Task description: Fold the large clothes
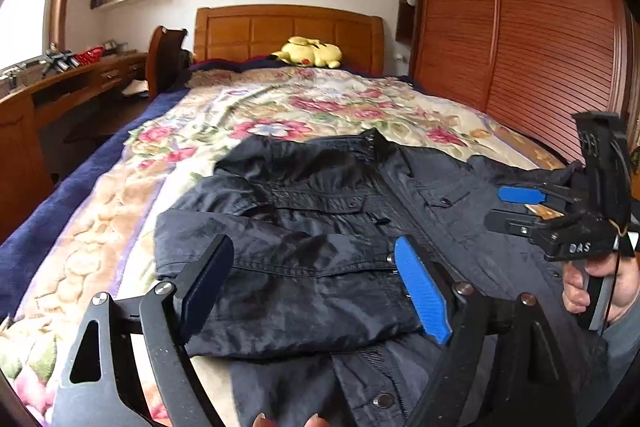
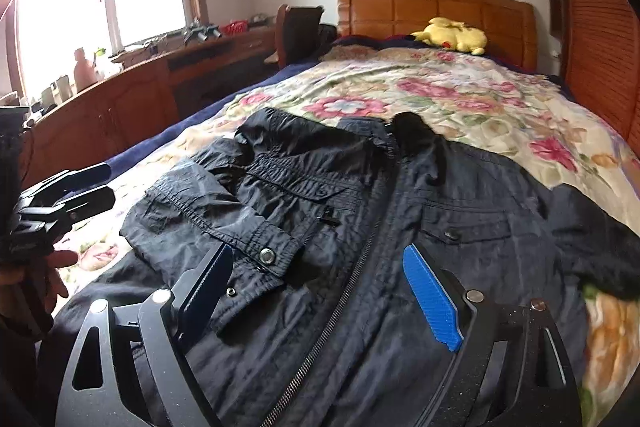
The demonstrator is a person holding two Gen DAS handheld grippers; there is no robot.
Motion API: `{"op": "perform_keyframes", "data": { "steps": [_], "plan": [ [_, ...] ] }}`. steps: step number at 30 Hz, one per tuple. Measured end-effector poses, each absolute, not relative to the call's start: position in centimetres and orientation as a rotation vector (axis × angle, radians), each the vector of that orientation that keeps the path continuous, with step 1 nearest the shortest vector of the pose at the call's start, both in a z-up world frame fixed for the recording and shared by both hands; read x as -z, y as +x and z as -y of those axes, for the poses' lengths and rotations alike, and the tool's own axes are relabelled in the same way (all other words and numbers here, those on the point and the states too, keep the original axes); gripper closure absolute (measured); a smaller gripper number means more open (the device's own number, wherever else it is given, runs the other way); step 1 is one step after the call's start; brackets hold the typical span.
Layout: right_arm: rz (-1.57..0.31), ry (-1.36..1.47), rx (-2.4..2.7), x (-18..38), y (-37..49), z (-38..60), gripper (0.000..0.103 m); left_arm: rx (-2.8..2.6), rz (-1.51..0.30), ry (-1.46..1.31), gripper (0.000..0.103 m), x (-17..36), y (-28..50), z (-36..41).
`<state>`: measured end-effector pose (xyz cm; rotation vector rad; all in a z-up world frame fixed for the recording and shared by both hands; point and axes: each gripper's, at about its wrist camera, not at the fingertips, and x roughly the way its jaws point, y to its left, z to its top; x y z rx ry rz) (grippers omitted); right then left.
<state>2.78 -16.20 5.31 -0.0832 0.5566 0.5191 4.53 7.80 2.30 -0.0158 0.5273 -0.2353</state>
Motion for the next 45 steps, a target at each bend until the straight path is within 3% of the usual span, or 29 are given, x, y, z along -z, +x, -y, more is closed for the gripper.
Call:
{"op": "perform_keyframes", "data": {
  "steps": [18, 20, 25, 29, 45],
  "plan": [
    [-0.856, -0.191, -0.656, 0.4, 14.4, 9.9, 0.031, 0.205, -0.524, -0.039, 0.019, -0.9, 4.7, -10.8],
    [-0.859, -0.184, -0.677, 0.6, 14.9, 9.4, 0.038, 0.199, -0.524, -0.037, 0.019, -0.8, 4.7, -10.9],
    [-0.852, -0.182, -0.703, 0.5, 14.9, 9.7, 0.078, 0.19, -0.522, -0.034, 0.019, -0.7, 4.9, -11.0],
    [-0.792, -0.185, -0.717, -0.2, 14.0, 9.7, 0.092, 0.188, -0.518, -0.025, 0.019, -0.7, 4.8, -10.9],
    [-0.527, -0.181, -0.436, -6.6, 9.9, 20.8, 0.094, 0.176, -0.497, -0.015, 0.019, -0.9, 3.9, -10.0]
  ]
}}
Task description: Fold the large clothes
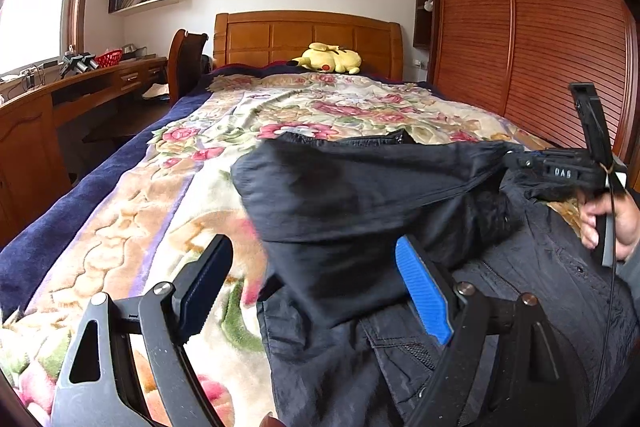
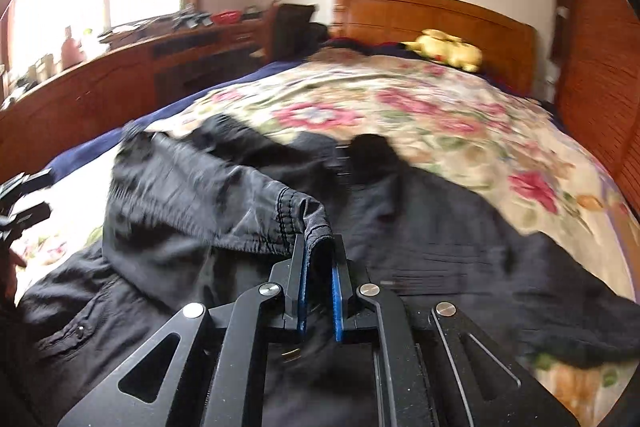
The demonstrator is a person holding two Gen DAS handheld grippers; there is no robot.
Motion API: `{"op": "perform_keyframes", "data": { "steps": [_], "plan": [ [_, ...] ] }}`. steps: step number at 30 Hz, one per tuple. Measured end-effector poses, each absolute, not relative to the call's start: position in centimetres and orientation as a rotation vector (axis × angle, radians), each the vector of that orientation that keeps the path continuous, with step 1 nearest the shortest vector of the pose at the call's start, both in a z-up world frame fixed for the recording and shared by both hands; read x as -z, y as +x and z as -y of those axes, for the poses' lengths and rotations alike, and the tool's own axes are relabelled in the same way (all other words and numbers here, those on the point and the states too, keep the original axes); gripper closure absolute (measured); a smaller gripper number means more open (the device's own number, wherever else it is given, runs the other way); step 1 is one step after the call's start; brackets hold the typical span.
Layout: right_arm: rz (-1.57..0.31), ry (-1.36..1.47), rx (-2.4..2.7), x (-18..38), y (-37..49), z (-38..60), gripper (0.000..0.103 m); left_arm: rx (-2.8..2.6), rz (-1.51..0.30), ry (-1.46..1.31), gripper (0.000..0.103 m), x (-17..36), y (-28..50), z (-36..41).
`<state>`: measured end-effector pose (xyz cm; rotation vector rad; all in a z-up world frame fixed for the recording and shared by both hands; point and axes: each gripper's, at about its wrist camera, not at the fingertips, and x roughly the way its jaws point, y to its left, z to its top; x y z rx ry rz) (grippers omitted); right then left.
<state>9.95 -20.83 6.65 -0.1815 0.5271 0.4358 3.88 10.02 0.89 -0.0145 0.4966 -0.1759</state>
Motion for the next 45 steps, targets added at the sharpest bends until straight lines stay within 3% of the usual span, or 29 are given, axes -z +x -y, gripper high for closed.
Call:
{"op": "perform_keyframes", "data": {
  "steps": [13, 21, 27, 28, 31, 32, 45],
  "plan": [
    [-0.65, -0.049, -0.169, -3.7, 14.5, 31.2, 0.094, 0.213, -0.513, 0.031, 0.019, -0.9, 4.2, -7.7],
    [-0.67, -0.019, -0.189, -3.1, 16.2, 31.2, 0.093, 0.235, -0.545, 0.024, 0.019, -0.7, 6.1, -6.7],
    [-0.647, -0.059, -0.188, -5.4, 14.2, 34.1, 0.07, 0.271, -0.549, 0.052, 0.019, -1.4, 6.8, -4.7],
    [-0.634, -0.061, -0.184, -5.7, 13.7, 34.6, 0.064, 0.28, -0.552, 0.05, 0.019, -1.5, 6.9, -4.4],
    [-0.59, -0.058, -0.192, -6.4, 12.8, 35.9, 0.032, 0.316, -0.56, 0.04, 0.019, -1.6, 7.2, -3.4],
    [-0.577, -0.06, -0.178, -6.4, 12.6, 36.4, 0.028, 0.325, -0.561, 0.044, 0.019, -1.6, 7.2, -3.0],
    [-0.668, 0.091, 0.109, -2.5, 12.5, 50.2, 0.028, 0.347, -0.551, 0.062, 0.019, 0.0, 6.7, -0.3]
  ]
}}
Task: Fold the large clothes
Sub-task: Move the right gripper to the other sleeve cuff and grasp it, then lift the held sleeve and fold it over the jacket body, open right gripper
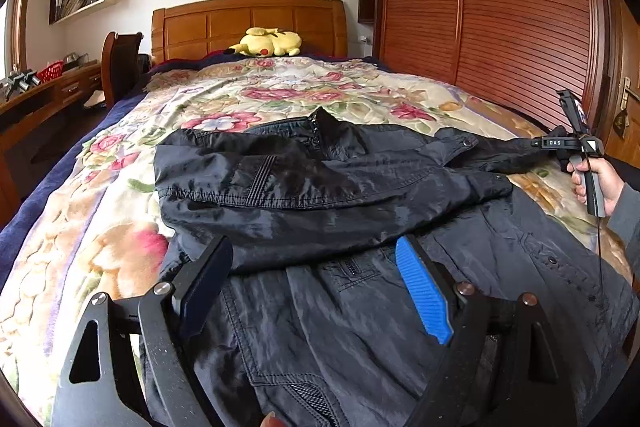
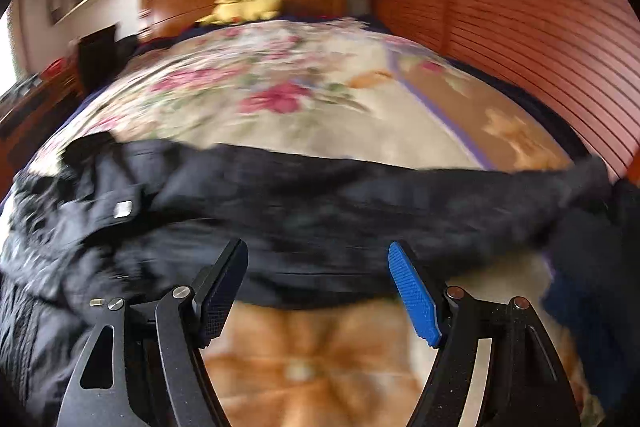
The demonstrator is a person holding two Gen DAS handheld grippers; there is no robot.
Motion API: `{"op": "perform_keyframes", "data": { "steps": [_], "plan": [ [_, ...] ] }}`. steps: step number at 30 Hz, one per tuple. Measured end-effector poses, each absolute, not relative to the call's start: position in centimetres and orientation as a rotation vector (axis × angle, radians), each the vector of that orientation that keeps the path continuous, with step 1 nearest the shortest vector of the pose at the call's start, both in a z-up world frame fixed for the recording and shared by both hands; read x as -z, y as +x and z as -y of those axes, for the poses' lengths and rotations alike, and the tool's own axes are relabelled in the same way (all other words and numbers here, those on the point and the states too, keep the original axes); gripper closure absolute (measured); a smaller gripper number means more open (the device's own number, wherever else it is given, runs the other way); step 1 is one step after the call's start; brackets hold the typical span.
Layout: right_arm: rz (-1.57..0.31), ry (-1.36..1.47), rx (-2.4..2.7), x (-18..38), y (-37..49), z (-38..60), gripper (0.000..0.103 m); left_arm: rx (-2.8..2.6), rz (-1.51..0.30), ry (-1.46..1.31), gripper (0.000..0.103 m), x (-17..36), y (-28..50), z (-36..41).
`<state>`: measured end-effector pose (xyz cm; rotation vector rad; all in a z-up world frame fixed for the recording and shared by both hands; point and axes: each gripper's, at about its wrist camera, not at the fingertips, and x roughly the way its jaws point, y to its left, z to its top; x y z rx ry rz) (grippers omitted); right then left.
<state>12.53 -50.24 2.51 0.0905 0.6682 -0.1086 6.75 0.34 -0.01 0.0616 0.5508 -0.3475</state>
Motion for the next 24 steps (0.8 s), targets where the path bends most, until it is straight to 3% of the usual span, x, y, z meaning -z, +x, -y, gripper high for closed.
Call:
{"op": "perform_keyframes", "data": {
  "steps": [17, 18, 20, 21, 22, 24],
  "plan": [
    [-0.716, 0.299, 0.277, -1.1, 15.4, 56.7, 0.028, 0.351, -0.564, 0.08, 0.019, 1.5, 6.8, 0.4],
    [-0.722, 0.291, 0.283, -1.1, 15.9, 56.7, 0.031, 0.351, -0.564, 0.081, 0.019, 1.6, 6.8, 0.4],
    [-0.733, 0.259, 0.289, -1.1, 16.9, 56.8, 0.065, 0.351, -0.562, 0.085, 0.019, 1.6, 6.8, 0.4],
    [-0.739, 0.243, 0.292, -1.2, 17.2, 56.7, 0.072, 0.351, -0.559, 0.087, 0.019, 1.6, 6.8, 0.4],
    [-0.739, 0.229, 0.288, -1.5, 17.6, 56.4, 0.089, 0.351, -0.557, 0.09, 0.019, 1.6, 6.7, 0.5],
    [-0.722, 0.212, 0.279, -2.5, 17.8, 55.8, 0.094, 0.352, -0.555, 0.094, 0.019, 1.6, 6.6, 0.6]
  ]
}}
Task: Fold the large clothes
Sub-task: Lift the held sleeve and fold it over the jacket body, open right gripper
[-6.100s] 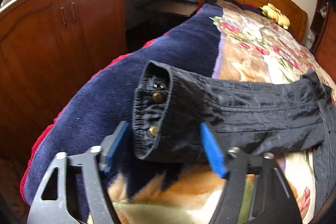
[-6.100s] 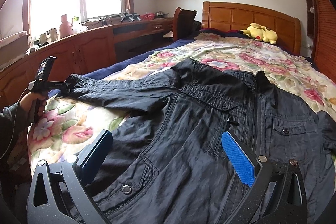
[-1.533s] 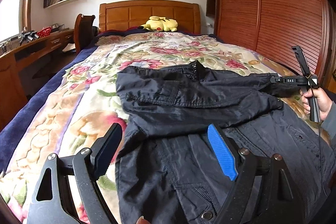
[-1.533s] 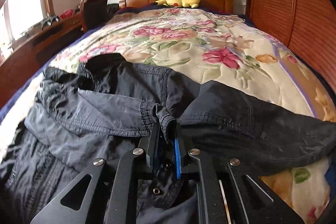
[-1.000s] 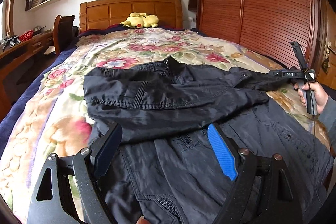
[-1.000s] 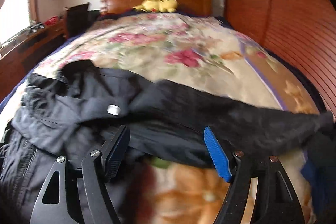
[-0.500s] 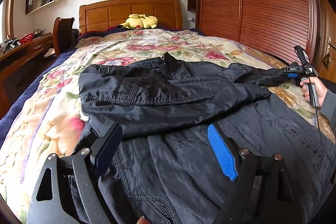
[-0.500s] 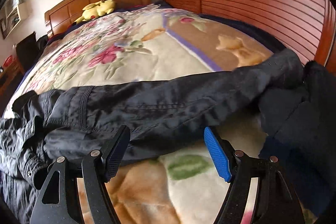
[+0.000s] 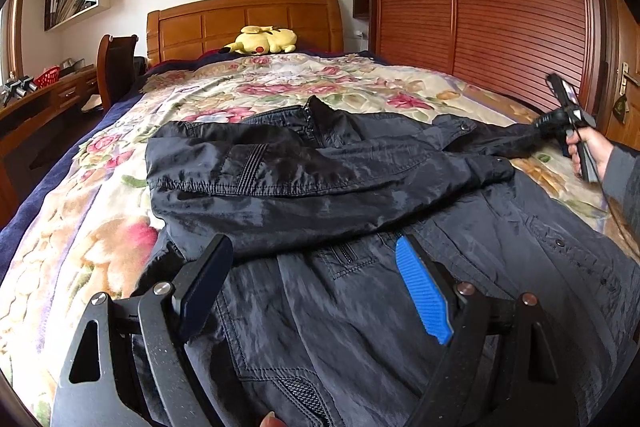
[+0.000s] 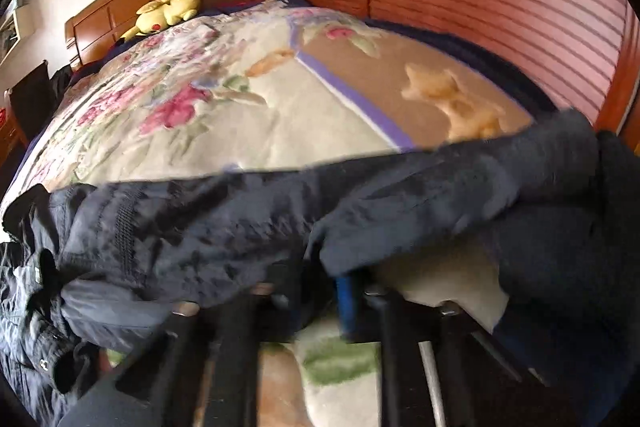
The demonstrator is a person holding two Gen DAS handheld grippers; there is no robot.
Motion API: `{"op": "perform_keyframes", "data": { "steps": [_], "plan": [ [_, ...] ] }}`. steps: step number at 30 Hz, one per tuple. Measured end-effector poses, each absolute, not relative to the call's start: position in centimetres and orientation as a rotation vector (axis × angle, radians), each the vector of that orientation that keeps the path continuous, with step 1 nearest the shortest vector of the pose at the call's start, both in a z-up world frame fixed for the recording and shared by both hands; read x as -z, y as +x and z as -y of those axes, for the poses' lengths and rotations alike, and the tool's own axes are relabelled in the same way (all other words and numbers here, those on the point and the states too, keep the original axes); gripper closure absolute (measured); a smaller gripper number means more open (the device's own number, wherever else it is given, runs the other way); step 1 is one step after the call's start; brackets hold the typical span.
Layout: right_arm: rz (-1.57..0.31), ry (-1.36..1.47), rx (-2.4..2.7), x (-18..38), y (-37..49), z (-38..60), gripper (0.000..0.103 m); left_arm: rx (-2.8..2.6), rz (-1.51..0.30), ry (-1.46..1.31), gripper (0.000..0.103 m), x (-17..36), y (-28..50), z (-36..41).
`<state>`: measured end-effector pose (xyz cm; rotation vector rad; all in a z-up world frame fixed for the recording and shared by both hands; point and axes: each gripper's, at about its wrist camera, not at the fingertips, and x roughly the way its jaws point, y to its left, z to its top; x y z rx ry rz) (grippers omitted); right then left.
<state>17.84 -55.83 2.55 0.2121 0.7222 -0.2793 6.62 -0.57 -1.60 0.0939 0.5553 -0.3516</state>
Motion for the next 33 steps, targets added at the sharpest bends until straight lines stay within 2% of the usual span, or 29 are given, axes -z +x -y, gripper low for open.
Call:
{"op": "perform_keyframes", "data": {
  "steps": [8, 14, 25, 33],
  "plan": [
    [-0.553, 0.154, 0.155, -10.9, 16.7, 49.2, 0.097, 0.387, -0.547, 0.07, 0.019, 1.2, 6.2, 0.0],
    [-0.484, 0.126, -0.02, -14.0, 15.2, 41.4, 0.097, 0.358, -0.542, 0.093, 0.019, -0.2, 5.4, -0.4],
    [-0.454, 0.102, -0.329, -12.9, 13.7, 28.6, 0.097, 0.301, -0.52, 0.097, 0.019, -3.7, 1.8, -2.5],
    [-0.593, 0.021, -0.488, -6.8, 12.6, 22.1, 0.097, 0.277, -0.504, 0.083, 0.019, -4.7, -0.3, -3.7]
  ]
}}
